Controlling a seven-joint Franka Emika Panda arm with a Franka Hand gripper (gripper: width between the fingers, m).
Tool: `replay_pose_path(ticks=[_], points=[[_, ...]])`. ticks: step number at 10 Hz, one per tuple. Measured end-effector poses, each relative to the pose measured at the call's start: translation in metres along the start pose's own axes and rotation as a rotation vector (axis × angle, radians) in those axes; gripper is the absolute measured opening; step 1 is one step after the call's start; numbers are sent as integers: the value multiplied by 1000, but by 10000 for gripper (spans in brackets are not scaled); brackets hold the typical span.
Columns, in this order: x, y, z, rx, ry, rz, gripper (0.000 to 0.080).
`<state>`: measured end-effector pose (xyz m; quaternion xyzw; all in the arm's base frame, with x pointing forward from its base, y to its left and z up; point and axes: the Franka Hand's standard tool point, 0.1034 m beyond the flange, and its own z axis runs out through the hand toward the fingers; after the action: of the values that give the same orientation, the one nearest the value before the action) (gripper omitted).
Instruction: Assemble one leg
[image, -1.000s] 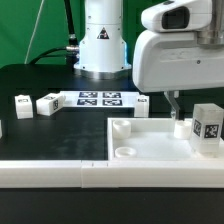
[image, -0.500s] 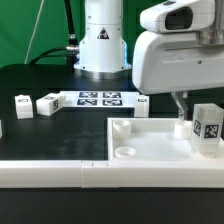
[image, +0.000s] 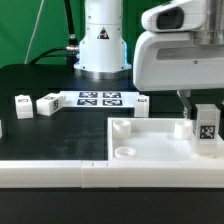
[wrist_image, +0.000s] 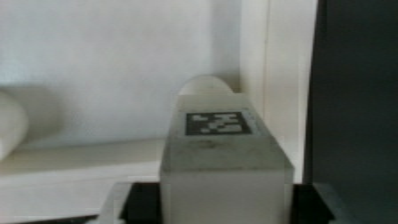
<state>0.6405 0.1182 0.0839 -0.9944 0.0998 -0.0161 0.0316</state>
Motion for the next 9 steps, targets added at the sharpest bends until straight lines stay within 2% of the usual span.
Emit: replay_pose_path(ticks=[2, 5, 6, 7, 9], points=[[0, 1, 1, -2, 2, 251, 290], [1, 3, 1, 8, -1, 595, 290], [1, 4, 1, 14, -8, 699, 290], [2, 6, 1, 33, -24, 787, 290], [1, 7, 1, 41, -36, 943, 290]])
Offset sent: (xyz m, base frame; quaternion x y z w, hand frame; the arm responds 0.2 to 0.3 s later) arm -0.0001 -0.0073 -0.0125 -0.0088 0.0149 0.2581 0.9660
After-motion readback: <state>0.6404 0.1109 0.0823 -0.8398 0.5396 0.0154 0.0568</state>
